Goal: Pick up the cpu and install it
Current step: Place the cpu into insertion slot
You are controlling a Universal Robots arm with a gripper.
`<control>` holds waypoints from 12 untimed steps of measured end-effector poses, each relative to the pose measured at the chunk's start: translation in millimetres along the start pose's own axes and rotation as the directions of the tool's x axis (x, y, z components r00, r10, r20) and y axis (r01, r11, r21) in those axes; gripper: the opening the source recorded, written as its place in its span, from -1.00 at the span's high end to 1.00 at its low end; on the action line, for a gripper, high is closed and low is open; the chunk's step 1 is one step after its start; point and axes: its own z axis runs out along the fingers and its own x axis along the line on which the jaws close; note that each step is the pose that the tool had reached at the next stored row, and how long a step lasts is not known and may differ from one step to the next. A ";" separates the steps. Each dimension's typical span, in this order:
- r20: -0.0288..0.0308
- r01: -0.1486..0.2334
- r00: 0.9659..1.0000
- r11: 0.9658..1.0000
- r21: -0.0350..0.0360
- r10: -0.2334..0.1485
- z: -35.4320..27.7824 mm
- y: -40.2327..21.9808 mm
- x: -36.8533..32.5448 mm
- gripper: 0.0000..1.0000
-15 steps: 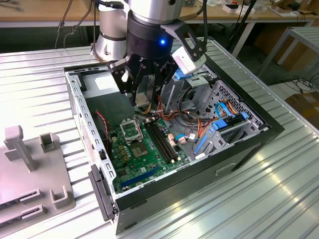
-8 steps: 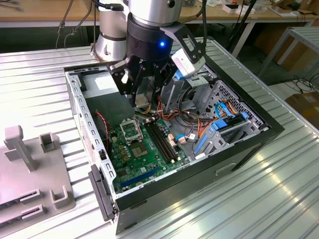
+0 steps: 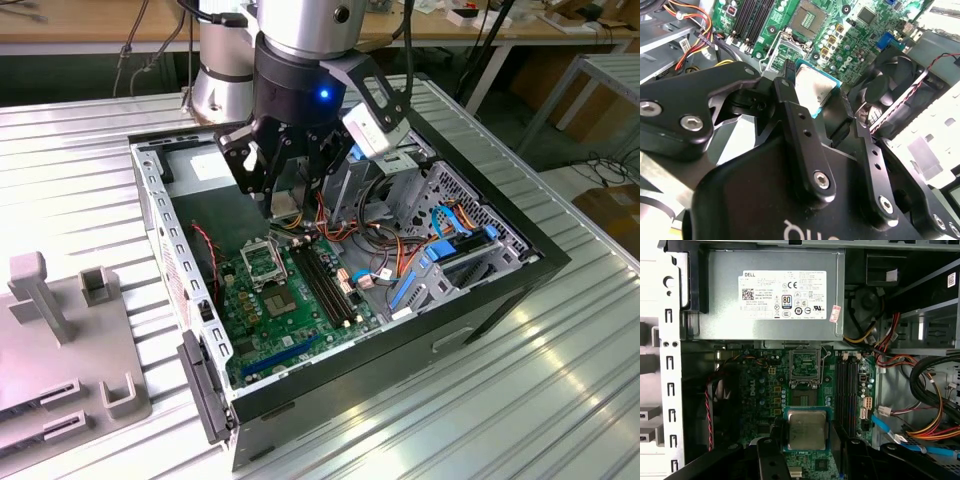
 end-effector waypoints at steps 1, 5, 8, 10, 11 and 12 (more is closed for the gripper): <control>0.000 0.000 1.000 1.000 0.000 0.000 0.5 0.0 0.0 0.06; 0.000 0.000 1.000 1.000 0.000 0.000 1.5 0.0 0.0 0.06; 0.000 0.000 1.000 1.000 0.000 0.000 2.3 0.1 0.0 0.06; 0.000 0.000 1.000 1.000 0.000 0.000 2.8 0.1 0.0 0.06; 0.000 0.000 1.000 1.000 0.000 0.000 3.2 0.1 0.1 0.06; 0.000 0.000 1.000 1.000 0.000 0.000 3.7 0.1 0.0 0.06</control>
